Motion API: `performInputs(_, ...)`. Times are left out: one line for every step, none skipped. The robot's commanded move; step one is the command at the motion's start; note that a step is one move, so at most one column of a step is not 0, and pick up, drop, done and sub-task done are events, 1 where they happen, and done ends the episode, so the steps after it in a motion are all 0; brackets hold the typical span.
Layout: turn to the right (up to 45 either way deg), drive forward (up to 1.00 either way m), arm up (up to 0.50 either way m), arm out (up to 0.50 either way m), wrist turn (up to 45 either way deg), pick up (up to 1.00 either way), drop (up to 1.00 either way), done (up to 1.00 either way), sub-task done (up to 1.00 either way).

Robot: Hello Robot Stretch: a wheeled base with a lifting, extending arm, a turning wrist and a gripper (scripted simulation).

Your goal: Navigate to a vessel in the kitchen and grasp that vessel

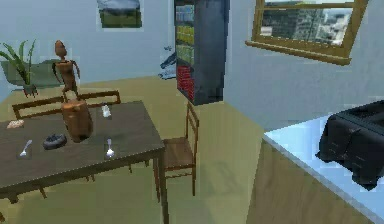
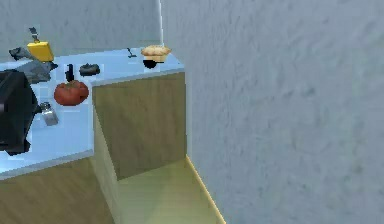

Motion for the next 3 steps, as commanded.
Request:
performInputs(-6.0,0.0,0.0,0.0,0.0,0.0,0.0,0.0,0.0)
performInputs(45.0,0.0,0.0,0.0,0.0,0.0,0.0,0.0,0.0)
performInputs(45.0,0.0,0.0,0.0,0.0,0.0,0.0,0.0,0.0)
